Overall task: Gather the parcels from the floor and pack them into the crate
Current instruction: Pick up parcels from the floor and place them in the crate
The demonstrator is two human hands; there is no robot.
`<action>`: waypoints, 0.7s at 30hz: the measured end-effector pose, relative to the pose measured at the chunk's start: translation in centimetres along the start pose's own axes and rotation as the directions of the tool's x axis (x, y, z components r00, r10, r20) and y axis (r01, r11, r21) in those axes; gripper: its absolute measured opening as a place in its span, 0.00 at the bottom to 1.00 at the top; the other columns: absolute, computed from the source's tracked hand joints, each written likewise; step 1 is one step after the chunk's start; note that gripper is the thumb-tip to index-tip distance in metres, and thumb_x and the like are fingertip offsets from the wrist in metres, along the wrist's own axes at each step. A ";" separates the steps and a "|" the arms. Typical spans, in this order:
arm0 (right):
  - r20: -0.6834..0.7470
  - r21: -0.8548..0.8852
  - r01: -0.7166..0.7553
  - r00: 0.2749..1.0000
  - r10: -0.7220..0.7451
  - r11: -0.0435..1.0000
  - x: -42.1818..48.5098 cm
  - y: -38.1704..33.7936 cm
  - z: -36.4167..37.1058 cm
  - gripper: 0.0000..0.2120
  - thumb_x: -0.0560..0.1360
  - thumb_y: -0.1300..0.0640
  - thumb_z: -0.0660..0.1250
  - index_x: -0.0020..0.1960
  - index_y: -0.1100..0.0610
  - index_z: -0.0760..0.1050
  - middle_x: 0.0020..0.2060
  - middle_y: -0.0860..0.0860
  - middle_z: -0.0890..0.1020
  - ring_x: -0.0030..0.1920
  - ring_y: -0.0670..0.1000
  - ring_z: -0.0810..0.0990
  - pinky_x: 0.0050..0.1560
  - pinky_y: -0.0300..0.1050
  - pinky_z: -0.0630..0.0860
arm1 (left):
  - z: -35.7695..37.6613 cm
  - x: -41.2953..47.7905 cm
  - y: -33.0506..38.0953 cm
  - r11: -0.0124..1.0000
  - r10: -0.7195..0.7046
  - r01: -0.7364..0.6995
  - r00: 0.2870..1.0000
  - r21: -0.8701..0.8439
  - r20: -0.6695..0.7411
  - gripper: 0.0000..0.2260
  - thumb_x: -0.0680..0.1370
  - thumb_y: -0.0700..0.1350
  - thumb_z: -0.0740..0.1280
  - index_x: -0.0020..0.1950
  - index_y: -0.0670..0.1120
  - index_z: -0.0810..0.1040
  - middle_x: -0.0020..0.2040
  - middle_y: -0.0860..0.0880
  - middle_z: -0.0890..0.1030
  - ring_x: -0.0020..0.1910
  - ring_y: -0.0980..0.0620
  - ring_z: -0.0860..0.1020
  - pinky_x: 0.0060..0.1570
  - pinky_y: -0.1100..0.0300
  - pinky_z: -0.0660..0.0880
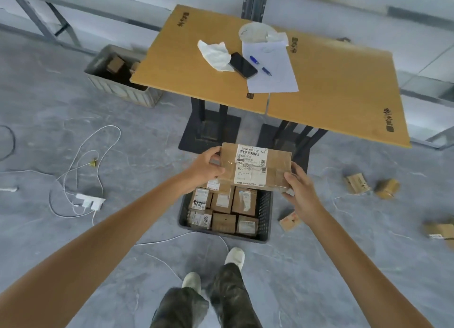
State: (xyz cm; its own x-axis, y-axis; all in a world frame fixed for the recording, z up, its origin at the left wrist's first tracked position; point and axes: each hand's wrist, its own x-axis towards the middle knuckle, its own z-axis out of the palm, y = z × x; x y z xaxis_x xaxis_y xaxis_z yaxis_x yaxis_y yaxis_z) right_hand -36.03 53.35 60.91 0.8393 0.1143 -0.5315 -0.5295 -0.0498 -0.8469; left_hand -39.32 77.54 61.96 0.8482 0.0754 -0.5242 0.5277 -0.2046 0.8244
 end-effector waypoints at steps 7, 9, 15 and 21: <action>-0.050 -0.249 -0.194 0.981 0.188 0.949 12.3 12.3 0.3 0.22 0.82 0.57 0.56 0.74 0.48 0.58 0.65 0.50 0.72 0.64 0.53 0.72 0.61 0.53 0.70 | 4.5 12.7 -12.3 0.982 -0.179 0.177 0.984 -0.068 -0.016 0.24 0.76 0.39 0.67 0.69 0.48 0.63 0.65 0.47 0.74 0.59 0.45 0.77 0.55 0.48 0.77; -0.079 -0.290 -0.281 0.960 0.270 0.915 16.0 17.2 0.1 0.24 0.81 0.56 0.57 0.75 0.49 0.56 0.67 0.51 0.71 0.64 0.54 0.71 0.63 0.55 0.70 | 6.1 16.4 -17.2 0.970 -0.240 0.240 0.971 -0.030 0.000 0.24 0.76 0.39 0.65 0.70 0.46 0.62 0.64 0.46 0.75 0.55 0.45 0.79 0.53 0.45 0.77; -0.167 -0.353 -0.426 0.905 0.392 0.833 27.6 33.1 -0.9 0.21 0.81 0.53 0.56 0.73 0.47 0.57 0.61 0.49 0.73 0.57 0.53 0.74 0.52 0.53 0.76 | 11.8 27.5 -32.9 0.929 -0.366 0.352 0.920 0.115 0.141 0.32 0.77 0.34 0.60 0.77 0.54 0.54 0.72 0.44 0.67 0.32 0.57 0.72 0.28 0.65 0.69; -0.327 -0.373 -0.453 0.881 0.343 0.809 37.8 45.0 -3.0 0.22 0.81 0.50 0.55 0.73 0.51 0.59 0.65 0.55 0.74 0.61 0.60 0.77 0.59 0.59 0.75 | 17.7 37.1 -42.5 0.864 -0.475 0.497 0.856 -0.076 0.201 0.32 0.78 0.31 0.59 0.77 0.56 0.56 0.74 0.44 0.64 0.50 0.54 0.77 0.50 0.59 0.77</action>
State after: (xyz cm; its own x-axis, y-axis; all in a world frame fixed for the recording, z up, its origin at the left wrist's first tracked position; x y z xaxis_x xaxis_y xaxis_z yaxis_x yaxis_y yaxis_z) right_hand -27.71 52.44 2.66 0.5982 -0.2409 -0.7643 -0.7631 -0.4626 -0.4514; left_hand -31.06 71.72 3.73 0.4665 -0.0347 -0.8838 0.8814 -0.0655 0.4678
